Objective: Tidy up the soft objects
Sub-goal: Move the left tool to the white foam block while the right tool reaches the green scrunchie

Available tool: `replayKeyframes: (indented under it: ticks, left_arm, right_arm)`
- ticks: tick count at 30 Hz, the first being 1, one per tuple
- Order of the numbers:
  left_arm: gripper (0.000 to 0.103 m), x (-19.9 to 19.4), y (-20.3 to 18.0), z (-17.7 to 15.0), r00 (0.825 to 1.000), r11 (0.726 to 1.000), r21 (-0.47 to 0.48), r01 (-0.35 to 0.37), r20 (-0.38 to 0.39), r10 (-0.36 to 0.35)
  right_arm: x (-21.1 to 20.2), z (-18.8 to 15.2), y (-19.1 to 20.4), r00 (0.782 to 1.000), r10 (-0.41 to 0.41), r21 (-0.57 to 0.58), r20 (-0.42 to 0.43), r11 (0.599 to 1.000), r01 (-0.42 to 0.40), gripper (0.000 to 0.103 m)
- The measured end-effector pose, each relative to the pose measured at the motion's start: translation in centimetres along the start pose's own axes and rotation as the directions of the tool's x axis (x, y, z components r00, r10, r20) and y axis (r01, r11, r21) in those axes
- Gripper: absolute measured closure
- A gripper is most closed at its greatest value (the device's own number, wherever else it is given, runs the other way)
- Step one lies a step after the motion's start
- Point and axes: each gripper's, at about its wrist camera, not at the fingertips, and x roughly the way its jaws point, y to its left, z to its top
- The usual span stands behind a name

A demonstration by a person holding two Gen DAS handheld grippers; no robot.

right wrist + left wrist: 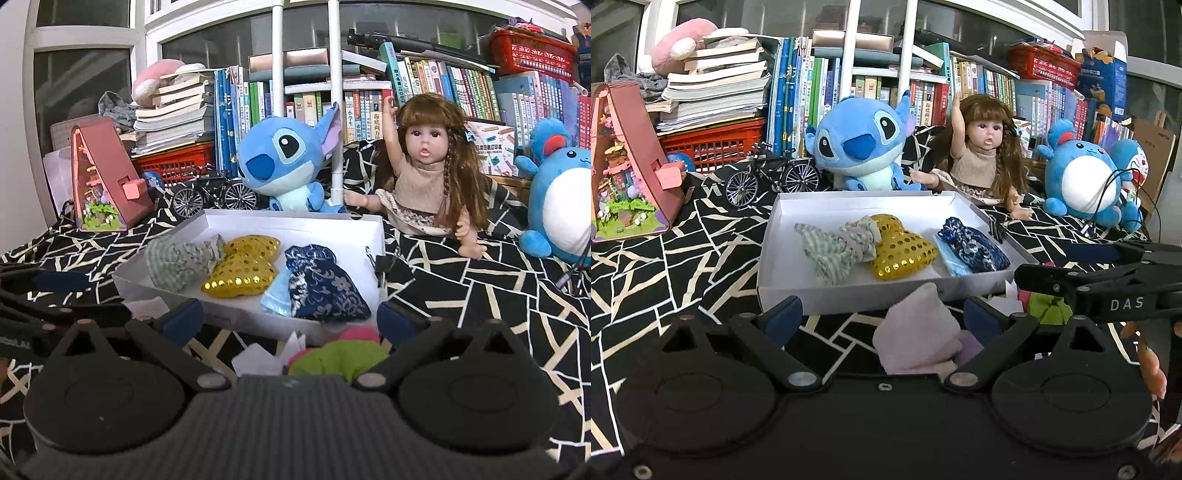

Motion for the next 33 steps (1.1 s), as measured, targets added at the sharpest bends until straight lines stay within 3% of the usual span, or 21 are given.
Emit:
replayKeyframes:
  ticks: [33]
  left_arm:
    - [0.007,-4.1,0.0,-6.0,0.999,1.0,-0.008,0.026,-0.041,-0.027]
  right_arm:
    - [-2.0,-4.7,-1.2,0.992,-0.118,0.001,-0.054,0.993,0.118,0.0]
